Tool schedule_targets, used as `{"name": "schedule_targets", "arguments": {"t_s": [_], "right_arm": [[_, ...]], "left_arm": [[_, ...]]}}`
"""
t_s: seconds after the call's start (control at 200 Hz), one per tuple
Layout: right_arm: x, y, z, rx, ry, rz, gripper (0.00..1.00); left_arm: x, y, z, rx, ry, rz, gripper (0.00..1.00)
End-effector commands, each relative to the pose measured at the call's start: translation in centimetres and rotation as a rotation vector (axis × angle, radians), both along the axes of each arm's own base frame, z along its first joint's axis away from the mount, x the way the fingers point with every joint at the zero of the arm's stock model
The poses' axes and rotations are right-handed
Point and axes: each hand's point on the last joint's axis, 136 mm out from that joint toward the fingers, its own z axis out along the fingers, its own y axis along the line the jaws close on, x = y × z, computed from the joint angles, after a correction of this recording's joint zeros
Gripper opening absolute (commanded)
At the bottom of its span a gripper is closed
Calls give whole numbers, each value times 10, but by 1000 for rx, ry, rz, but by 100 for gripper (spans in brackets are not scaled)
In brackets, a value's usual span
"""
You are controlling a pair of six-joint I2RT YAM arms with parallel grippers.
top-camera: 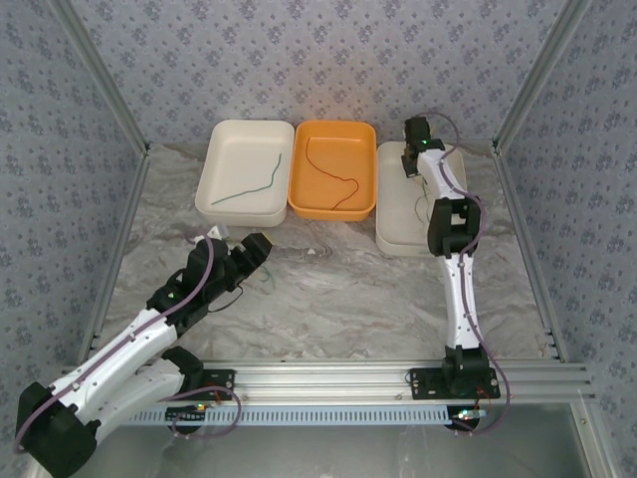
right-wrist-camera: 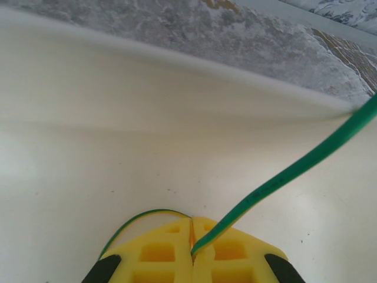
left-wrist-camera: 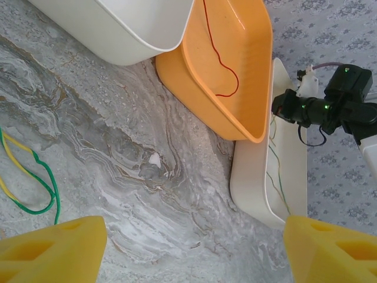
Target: Untangle the cables
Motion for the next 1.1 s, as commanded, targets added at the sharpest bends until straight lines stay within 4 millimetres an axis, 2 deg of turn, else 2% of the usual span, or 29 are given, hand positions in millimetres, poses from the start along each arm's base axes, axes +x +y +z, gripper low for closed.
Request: {"name": "schedule_targets", "arguments": {"t_s": [0.0,0.095,0.175,0.38,0.49,0.61,0.665,0.834,0.984,1.094], "right_arm": [[-14,0,-33,-28,113,22,0],[-16,0,-38,-38,126,28,0],[-14,0,-30,-37,102,7,0],[0,23,24,-10,-5,54,6],[-1,19,43,-41,-28,35,5],[-4,14,52,-44,-42,18,6],[-5,13,54,-49,-40,21,10],[-10,17,51,-43,-22,26,32],[-15,29,59,-13,-28,33,40],[-20,29,81,42,-68,6,42]], "left_arm": [[1,2,2,-10,-5,11,79],[-1,5,3,-11,-6,17,79],[-1,5,3,-11,-6,18,79],[-1,4,4,-14,-4,16,79],[-2,4,4,-20,-4,15,79],[-3,3,5,-27,-5,9,79],[-4,3,7,-30,-9,7,78],[-7,6,7,-34,-10,13,78],[-9,7,9,-36,-12,13,78],[-9,8,11,-32,-13,11,78]]}}
